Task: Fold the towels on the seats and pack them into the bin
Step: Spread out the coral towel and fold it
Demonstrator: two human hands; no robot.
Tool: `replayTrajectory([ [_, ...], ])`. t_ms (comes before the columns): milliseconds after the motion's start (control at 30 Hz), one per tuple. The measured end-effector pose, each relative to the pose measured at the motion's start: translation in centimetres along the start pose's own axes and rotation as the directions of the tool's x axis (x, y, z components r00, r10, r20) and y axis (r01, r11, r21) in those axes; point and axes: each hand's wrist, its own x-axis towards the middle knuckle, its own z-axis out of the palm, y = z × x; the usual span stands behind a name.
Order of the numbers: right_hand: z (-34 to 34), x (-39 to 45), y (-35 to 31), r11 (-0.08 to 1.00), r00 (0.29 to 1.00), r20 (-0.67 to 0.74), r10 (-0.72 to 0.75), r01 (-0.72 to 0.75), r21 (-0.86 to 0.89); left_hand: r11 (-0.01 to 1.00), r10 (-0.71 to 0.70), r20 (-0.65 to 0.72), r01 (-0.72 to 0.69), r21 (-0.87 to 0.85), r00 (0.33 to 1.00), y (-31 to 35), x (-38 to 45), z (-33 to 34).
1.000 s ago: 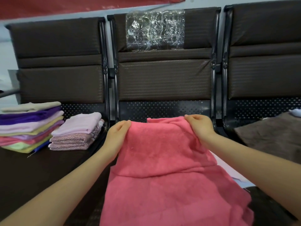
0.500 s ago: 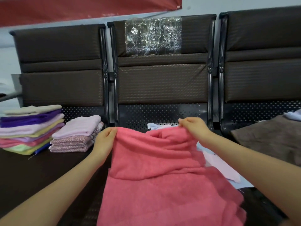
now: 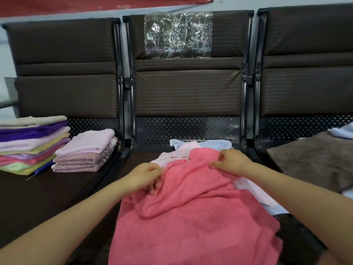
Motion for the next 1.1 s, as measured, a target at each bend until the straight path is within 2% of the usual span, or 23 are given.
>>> replayTrajectory([
  [67,0.6,0.3,-0.8,0.937,0.996,-0.036,0.087,-0.070,0.342,0.997,-0.005,-0.240,0.024,0.074,0.971,-0.9,1.2,-0.3],
  [100,0.9,0.7,-1.2,0.854,0.987,-0.005,0.163,-0.138,0.502,0.993,-0.022,-0.292,0.056,0.108,0.956,-1.2,1.7,-0.5],
  [200,1.8,1.7,-1.6,0.540,0.928,0.094,0.362,-0.291,0.790,0.982,-0.102,-0.229,0.135,0.131,0.968,-1.5,2.2,0.0],
  [233,1.8,1.8,-1.7,0.461,0.912,0.124,0.392,-0.311,0.831,0.980,-0.098,-0.212,0.131,0.148,0.972,-1.1,2.3,0.3],
  [267,1.8,1.9,-1.6,0.428,0.903,0.138,0.408,-0.323,0.844,0.978,-0.087,-0.200,0.122,0.169,0.976,-0.7,2.5,0.7],
  [333,1.5,1.5,-1.6,0.429,0.902,0.180,0.393,-0.353,0.832,0.982,-0.053,-0.178,0.083,0.169,0.983,0.1,2.9,1.6],
  [367,1.3,1.4,-1.8,0.449,0.902,0.196,0.386,-0.369,0.814,0.992,-0.035,-0.183,0.056,0.115,0.982,0.5,3.0,2.1],
  [467,0.6,1.8,-1.7,0.441,0.898,0.192,0.396,-0.369,0.818,0.979,-0.009,-0.359,-0.064,-0.191,0.933,1.5,2.9,2.3],
  [567,-0.6,2.1,-0.9,0.375,0.886,0.070,0.459,-0.265,0.888,0.934,-0.006,-0.573,-0.200,-0.297,0.820,2.6,2.4,0.5],
  [633,-0.8,2.0,0.0,0.416,0.872,-0.053,0.488,-0.179,0.891,0.857,-0.132,-0.626,-0.229,-0.462,0.768,2.6,2.1,-1.2],
  [700,-0.5,2.0,0.7,0.436,0.882,-0.158,0.445,-0.059,0.898,0.811,-0.225,-0.605,-0.197,-0.551,0.764,1.6,1.8,-2.6],
  [733,-0.5,1.8,0.7,0.462,0.900,-0.204,0.385,0.004,0.887,0.864,-0.208,-0.606,-0.146,-0.481,0.768,0.8,1.7,-3.2],
  [800,-0.5,1.3,0.6,0.631,0.941,-0.294,0.170,0.126,0.766,0.987,-0.103,-0.593,0.008,-0.161,0.799,-0.9,1.5,-4.0],
  [833,-0.4,1.0,0.5,0.737,0.957,-0.289,0.026,0.177,0.653,0.996,-0.066,-0.572,0.084,0.006,0.817,-1.6,1.2,-4.2],
  [867,-0.4,0.7,0.4,0.817,0.970,-0.221,-0.098,0.205,0.540,0.981,-0.061,-0.532,0.149,0.124,0.844,-2.1,1.0,-4.4],
  [933,0.1,0.3,0.2,0.888,0.974,0.024,-0.227,0.197,0.415,0.933,-0.172,-0.385,0.276,0.232,0.907,-2.8,0.5,-4.6],
  [1000,0.7,0.4,0.2,0.925,0.955,0.186,-0.231,0.156,0.345,0.853,-0.365,-0.215,0.418,0.313,0.906,-2.6,-0.3,-4.3],
  [1033,0.8,0.5,0.0,0.934,0.956,0.187,-0.224,0.155,0.323,0.829,-0.426,-0.170,0.459,0.319,0.888,-2.6,-0.4,-4.2],
  [1100,1.0,0.8,-0.2,0.946,0.975,0.102,-0.198,0.164,0.278,0.851,-0.439,-0.169,0.468,0.236,0.883,-2.2,-0.3,-4.2],
])
